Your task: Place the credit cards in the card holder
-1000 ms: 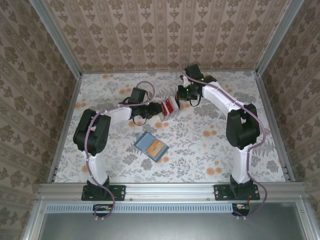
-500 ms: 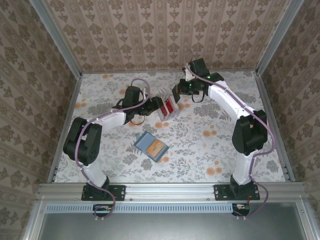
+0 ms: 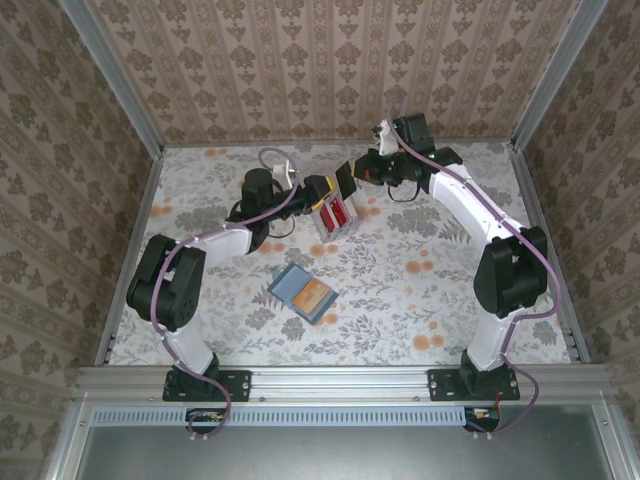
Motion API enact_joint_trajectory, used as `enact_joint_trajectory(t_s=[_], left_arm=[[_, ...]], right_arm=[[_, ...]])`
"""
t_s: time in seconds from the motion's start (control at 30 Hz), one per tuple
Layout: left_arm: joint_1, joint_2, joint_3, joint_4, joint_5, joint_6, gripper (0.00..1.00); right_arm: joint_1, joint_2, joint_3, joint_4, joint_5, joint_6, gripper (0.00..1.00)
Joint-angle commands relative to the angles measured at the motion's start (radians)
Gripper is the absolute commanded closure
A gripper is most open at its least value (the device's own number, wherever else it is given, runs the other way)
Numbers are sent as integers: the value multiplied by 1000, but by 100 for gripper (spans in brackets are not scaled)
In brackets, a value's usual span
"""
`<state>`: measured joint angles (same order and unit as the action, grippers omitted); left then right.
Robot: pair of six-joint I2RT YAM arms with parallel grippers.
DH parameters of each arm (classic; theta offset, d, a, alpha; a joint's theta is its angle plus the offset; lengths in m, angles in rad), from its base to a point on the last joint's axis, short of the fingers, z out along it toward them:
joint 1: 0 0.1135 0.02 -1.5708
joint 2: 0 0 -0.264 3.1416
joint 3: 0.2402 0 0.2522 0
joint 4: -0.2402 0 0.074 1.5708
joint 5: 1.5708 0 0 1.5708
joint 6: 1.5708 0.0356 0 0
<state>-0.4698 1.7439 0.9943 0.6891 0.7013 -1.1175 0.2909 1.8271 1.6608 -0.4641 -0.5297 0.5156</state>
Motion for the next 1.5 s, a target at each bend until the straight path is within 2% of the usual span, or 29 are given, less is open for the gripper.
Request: enact_joint_trajectory(t_s=[0.0,0.23,0.47,0.57,0.8,0.83,0.97,1.07,1.2,1.47], left_arm=[[7,22,-2,108,38,-58,38],[7,29,8,103,45,-65,37],[7,29,11,168,54,-111,39],[7,18,11,159,55,-103,51],[7,-7,-3,137,49,-81,96],[7,-10,-7,133,48,-77,100],[7,-22,-22,127,49,-71,100],[7,-24,-20,126,59,-71,100],[5,-24,-4,115,76,-69,100],[-1,-20,6,109,98,-72,100]], right_arm=[[-10,-47,-23,81,-123,76,99],[-15,-65,-61,164,-203,145,99],[-14,-65,-92,212,-254,184,99],[-14,-66,-105,208,-244,178,99],[-14,-64,-135,215,-246,178,98],[-15,-66,-138,212,-245,176,96],[-29,-72,-147,182,-220,157,74],[-35,-61,-142,165,-230,149,65],[-32,-37,-135,183,-290,162,63],[-33,20,-92,137,-303,140,62]])
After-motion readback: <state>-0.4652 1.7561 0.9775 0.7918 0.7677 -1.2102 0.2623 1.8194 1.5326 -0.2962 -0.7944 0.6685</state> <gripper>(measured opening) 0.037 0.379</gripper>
